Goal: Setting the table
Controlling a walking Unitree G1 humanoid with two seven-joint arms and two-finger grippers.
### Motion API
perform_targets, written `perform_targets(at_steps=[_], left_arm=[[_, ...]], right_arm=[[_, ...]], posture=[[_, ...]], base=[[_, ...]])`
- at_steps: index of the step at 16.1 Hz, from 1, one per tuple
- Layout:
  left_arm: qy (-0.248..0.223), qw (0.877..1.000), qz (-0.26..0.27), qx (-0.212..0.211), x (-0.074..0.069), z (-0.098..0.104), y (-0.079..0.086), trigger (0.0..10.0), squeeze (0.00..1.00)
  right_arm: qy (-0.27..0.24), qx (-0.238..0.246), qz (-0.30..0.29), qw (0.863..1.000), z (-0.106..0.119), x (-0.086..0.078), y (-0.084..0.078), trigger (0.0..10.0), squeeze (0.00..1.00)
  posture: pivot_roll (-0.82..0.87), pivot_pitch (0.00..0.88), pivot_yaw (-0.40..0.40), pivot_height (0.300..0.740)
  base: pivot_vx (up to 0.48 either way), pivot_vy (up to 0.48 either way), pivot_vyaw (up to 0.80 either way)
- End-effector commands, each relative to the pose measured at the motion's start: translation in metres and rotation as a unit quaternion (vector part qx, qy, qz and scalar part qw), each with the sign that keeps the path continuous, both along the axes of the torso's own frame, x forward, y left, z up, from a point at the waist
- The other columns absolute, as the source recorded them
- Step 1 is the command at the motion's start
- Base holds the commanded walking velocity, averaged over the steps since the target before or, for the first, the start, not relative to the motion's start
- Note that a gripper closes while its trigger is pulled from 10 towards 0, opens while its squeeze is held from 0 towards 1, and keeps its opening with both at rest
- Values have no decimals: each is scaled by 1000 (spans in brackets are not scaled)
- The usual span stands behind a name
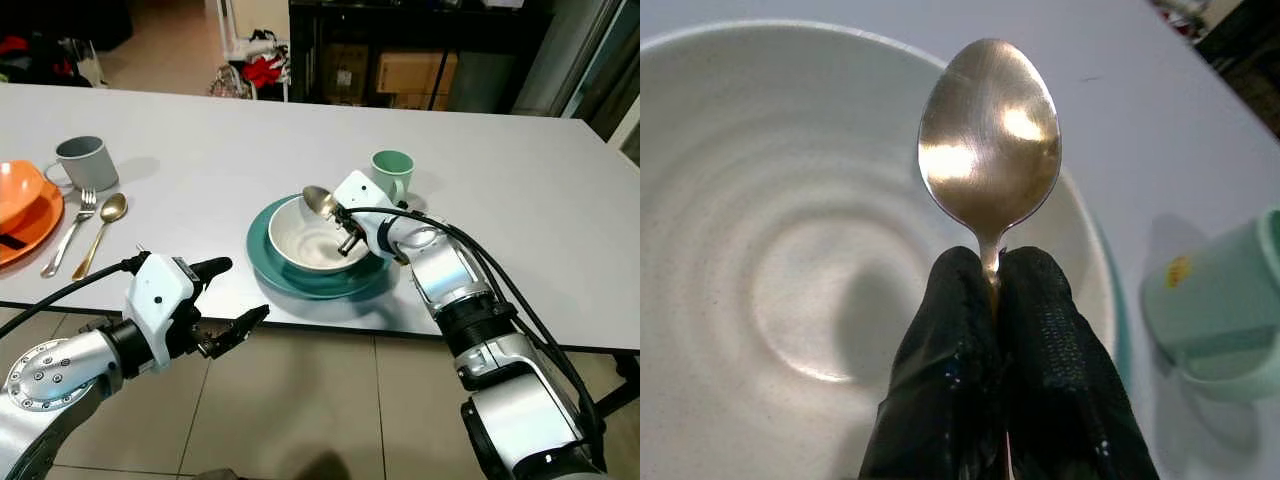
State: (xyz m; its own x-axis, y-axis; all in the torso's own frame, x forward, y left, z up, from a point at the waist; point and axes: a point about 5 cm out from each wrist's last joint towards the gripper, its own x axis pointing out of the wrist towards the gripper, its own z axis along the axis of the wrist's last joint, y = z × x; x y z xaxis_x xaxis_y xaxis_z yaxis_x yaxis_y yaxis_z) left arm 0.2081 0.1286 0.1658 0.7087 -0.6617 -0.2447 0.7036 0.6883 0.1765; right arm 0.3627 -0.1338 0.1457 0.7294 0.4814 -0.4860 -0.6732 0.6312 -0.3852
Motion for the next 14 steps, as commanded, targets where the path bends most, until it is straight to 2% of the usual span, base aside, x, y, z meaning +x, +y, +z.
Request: perform_targets(at_steps=[1,3,4,5,6,7,8,12,14], left_arm=[[3,1000,-9,2,-3,1,-2,10000,0],[3,1000,-12,2,-2,2,-3,10000,0],[5,1000,-15,2,-2,2,-4,10000,0],[5,1000,-15,2,-2,2,-4,10000,0],[5,1000,-16,3,-2,3,-3,10000,0],[5,1000,-16,3,-2,2,-3,10000,0],[6,1000,-17,4,-2,2,-4,10000,0],[0,1000,-12,2,0,3,-4,10000,0],[-16,999,39,0,5,4,1,10000,0]], right_arm=[[-13,3,18,1000,10,4,5,10000,0],[-11,9,27,1000,11,5,4,10000,0],[-6,14,49,999,13,3,4,10000,475],[-6,14,49,999,13,3,4,10000,475],[-4,14,56,998,13,2,4,10000,549],[0,9,66,998,13,1,4,10000,820],[7,-6,83,997,13,-2,1,10000,1000],[-10,-11,92,996,28,-6,-9,10000,1000],[-35,29,86,995,45,-14,-16,10000,1000]], posture=[[42,0,9,740],[41,0,11,740],[42,0,13,740],[42,0,13,740],[42,0,13,740],[41,0,13,740],[39,0,14,740],[41,0,9,740],[47,0,0,740]], base=[[0,0,0],[0,0,0],[0,0,0],[0,0,0],[0,0,0],[0,0,0],[0,0,0],[0,0,0],[0,0,0]])
